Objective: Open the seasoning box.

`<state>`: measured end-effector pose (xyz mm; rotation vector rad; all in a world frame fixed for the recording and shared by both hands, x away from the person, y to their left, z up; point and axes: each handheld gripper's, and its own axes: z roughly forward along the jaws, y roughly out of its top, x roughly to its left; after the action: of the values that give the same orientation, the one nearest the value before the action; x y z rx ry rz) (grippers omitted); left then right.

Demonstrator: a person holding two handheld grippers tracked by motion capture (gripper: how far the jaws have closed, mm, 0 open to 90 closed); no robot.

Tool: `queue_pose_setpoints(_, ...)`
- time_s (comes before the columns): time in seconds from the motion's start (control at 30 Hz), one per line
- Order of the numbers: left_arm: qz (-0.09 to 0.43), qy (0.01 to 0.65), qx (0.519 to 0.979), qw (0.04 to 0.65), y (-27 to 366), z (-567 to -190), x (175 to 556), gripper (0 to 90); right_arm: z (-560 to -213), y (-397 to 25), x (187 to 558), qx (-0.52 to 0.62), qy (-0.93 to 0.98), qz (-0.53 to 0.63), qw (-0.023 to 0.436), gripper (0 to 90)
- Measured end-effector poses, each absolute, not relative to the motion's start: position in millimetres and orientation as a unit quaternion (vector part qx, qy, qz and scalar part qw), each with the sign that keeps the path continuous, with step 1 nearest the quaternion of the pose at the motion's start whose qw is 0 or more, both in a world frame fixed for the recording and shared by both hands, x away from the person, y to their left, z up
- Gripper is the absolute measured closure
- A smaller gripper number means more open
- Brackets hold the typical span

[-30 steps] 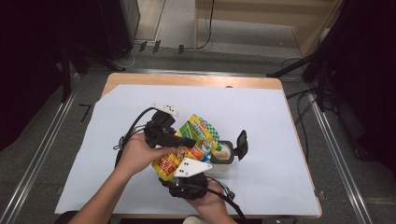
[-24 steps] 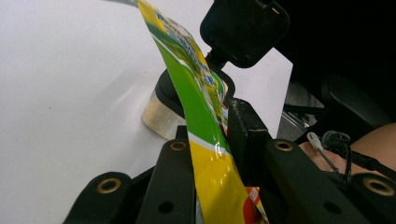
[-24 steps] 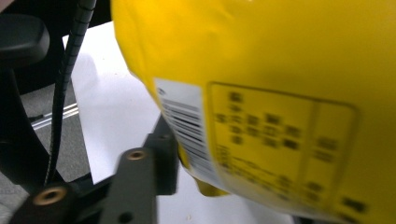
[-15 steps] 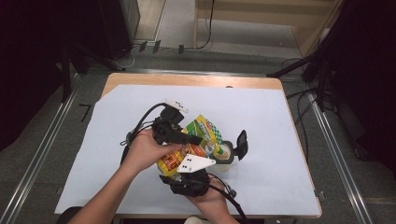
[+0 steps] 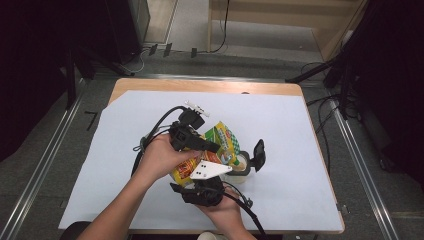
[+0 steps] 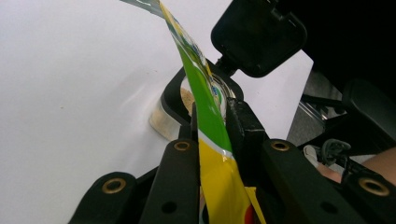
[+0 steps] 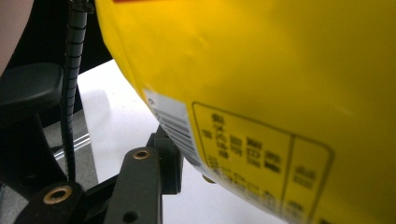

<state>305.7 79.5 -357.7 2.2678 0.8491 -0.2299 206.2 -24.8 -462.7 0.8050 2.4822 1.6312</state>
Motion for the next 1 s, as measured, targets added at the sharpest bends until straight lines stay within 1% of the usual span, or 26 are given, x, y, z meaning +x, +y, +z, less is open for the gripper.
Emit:
queue_pose_setpoints(0.13, -0.099, 0.325, 0.873, 0.35, 76, -362, 309, 78.8, -466, -28, 207, 0.267, 0.804, 0.53, 0.024, 65.1)
queue_pose_setpoints(0.3, -0.1, 0.319, 0.874, 0.352, 75, -362, 309, 75.9, -467, -32, 210, 0.273, 0.797, 0.539, 0.008, 65.6)
queue_pose_setpoints(0.4, -0.102, 0.317, 0.872, 0.358, 77, -360, 309, 72.9, -464, -34, 209, 0.273, 0.792, 0.546, 0.004, 65.7)
queue_pose_setpoints(0.57, -0.107, 0.313, 0.875, 0.353, 78, -361, 306, 64.9, -460, -39, 209, 0.278, 0.785, 0.554, -0.003, 65.5)
queue_pose_setpoints(0.6, -0.108, 0.313, 0.875, 0.352, 79, -360, 306, 64.8, -459, -40, 208, 0.279, 0.783, 0.556, -0.004, 65.4)
queue_pose_setpoints(0.67, -0.093, 0.316, 0.877, 0.35, 80, -359, 305, 67.1, -458, -41, 207, 0.278, 0.782, 0.557, -0.003, 64.9)
queue_pose_setpoints(0.77, -0.078, 0.311, 0.876, 0.361, 80, -357, 303, 81.2, -457, -42, 207, 0.274, 0.784, 0.557, 0.006, 64.0)
queue_pose_setpoints(0.83, -0.068, 0.309, 0.879, 0.356, 79, -357, 301, 85.6, -456, -41, 207, 0.272, 0.787, 0.554, 0.007, 62.8)
queue_pose_setpoints(0.93, -0.066, 0.307, 0.884, 0.346, 78, -358, 301, 88.6, -458, -38, 206, 0.265, 0.794, 0.547, 0.007, 59.4)
queue_pose_setpoints(1.0, -0.073, 0.312, 0.883, 0.344, 77, -359, 301, 89.5, -459, -35, 204, 0.259, 0.801, 0.54, 0.016, 58.7)
